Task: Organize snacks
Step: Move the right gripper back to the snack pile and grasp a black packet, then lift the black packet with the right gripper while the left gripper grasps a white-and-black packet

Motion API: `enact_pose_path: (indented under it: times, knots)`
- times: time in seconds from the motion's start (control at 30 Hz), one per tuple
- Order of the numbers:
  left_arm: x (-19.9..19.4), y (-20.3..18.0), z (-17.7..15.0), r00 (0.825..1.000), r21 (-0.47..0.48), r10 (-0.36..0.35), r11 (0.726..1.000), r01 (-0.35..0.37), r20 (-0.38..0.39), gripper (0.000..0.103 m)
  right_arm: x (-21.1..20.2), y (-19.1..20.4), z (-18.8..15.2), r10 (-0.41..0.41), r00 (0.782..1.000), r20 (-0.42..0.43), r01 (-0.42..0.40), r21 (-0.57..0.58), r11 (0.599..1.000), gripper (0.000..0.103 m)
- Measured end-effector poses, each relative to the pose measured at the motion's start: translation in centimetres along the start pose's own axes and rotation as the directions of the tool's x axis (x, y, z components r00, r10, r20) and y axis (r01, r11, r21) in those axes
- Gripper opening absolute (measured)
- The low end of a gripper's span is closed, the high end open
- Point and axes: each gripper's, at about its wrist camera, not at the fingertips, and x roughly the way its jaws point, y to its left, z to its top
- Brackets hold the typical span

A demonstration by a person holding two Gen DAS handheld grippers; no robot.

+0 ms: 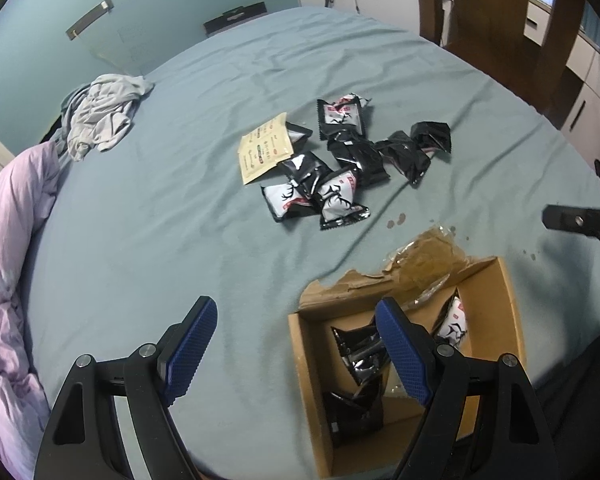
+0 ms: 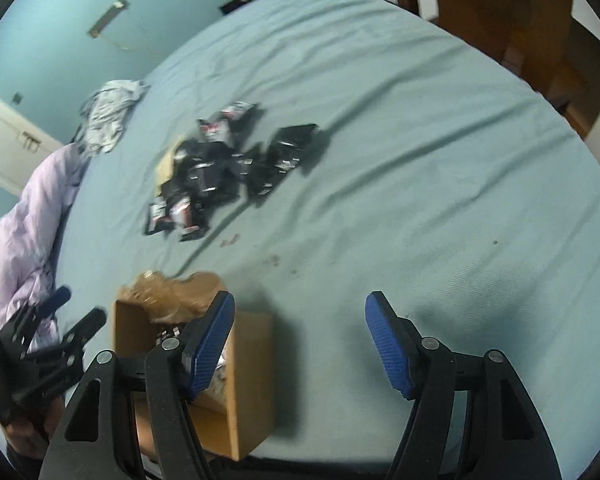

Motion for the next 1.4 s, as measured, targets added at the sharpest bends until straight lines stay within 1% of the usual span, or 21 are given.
enact_pose_path:
  times: [0.07,0.2,0.4,0.5,0.57,0.7,0.8,0.87,0.97,1.03,1.1,1.13,1.17,1.2,1.33,1.4]
  knots:
    - [0.3,-0.1,0.2,1.000,0.002,0.001,1.000,-0.001,-0.009,0.083,0.9,-0.2,0.7,-0.006,1.000,-0.019,0.007,0.016,1.000,0.067]
    - [0.2,0.0,0.5,1.000,-0.011,-0.025,1.000,0.025,-0.007,0.083,2.7,-0.5,2.5,-0.067,0.997,-0.029,0.068,0.044,0.997,0.067]
    - [1.1,-0.2,0.8,0.999,0.007,-0.033,0.999,0.033,-0.029,0.083,5.8,0.4,5.3,-0.039,0.997,-0.068,0.043,0.055,0.998,0.067]
    - [2.1,-0.5,0.9,0.998,0.019,-0.025,0.999,0.026,-0.055,0.083,7.3,0.7,7.3,-0.047,0.998,-0.039,0.049,0.075,0.996,0.067]
    - [2.5,-0.5,0.9,0.998,0.021,-0.025,0.999,0.026,-0.064,0.083,8.1,1.1,8.4,-0.045,0.999,-0.018,0.046,0.066,0.997,0.067]
    - [2.8,-0.4,1.2,0.997,0.015,-0.039,0.999,0.040,-0.068,0.083,9.4,1.7,10.2,-0.045,0.998,0.032,0.043,0.055,0.998,0.067]
    - [3.1,-0.3,1.7,0.998,0.009,-0.042,0.999,0.043,-0.053,0.083,10.6,2.0,11.1,-0.047,0.996,0.069,0.043,0.052,0.998,0.067]
    - [3.4,-0.2,1.9,0.998,-0.006,-0.057,0.998,0.057,-0.037,0.083,11.5,2.1,11.7,-0.050,0.994,0.094,0.045,0.052,0.998,0.067]
    - [4.1,0.3,2.7,0.995,-0.030,-0.095,0.995,0.095,-0.026,0.083,13.4,2.8,12.3,-0.050,0.996,0.075,0.048,0.031,0.998,0.067]
    - [4.2,0.9,3.2,0.992,-0.058,-0.126,0.990,0.125,-0.014,0.083,14.7,3.2,12.5,-0.066,0.996,0.058,0.066,0.003,0.998,0.067]
    - [4.2,1.7,3.5,0.989,-0.099,-0.148,0.984,0.147,0.001,0.083,15.3,3.9,12.4,-0.101,0.991,0.084,0.104,-0.033,0.994,0.067]
    - [4.3,2.0,3.6,0.989,-0.113,-0.149,0.983,0.148,0.004,0.083,15.4,4.5,12.3,-0.129,0.986,0.102,0.136,-0.060,0.989,0.065]
    - [4.4,2.3,3.6,0.988,-0.123,-0.151,0.981,0.151,0.007,0.083,15.5,4.9,12.2,-0.144,0.984,0.100,0.153,-0.080,0.985,0.055]
    - [4.4,2.6,3.6,0.988,-0.137,-0.154,0.979,0.154,0.012,0.083,15.5,5.2,12.0,-0.158,0.982,0.105,0.168,-0.095,0.981,0.048]
    - [5.0,3.9,3.7,0.989,-0.181,-0.146,0.973,0.145,0.010,0.083,15.0,6.0,11.0,-0.177,0.978,0.111,0.190,-0.115,0.975,0.037]
    - [5.4,4.5,3.8,0.991,-0.194,-0.137,0.971,0.137,0.012,0.083,13.6,6.0,10.5,-0.183,0.975,0.130,0.194,-0.083,0.977,0.036]
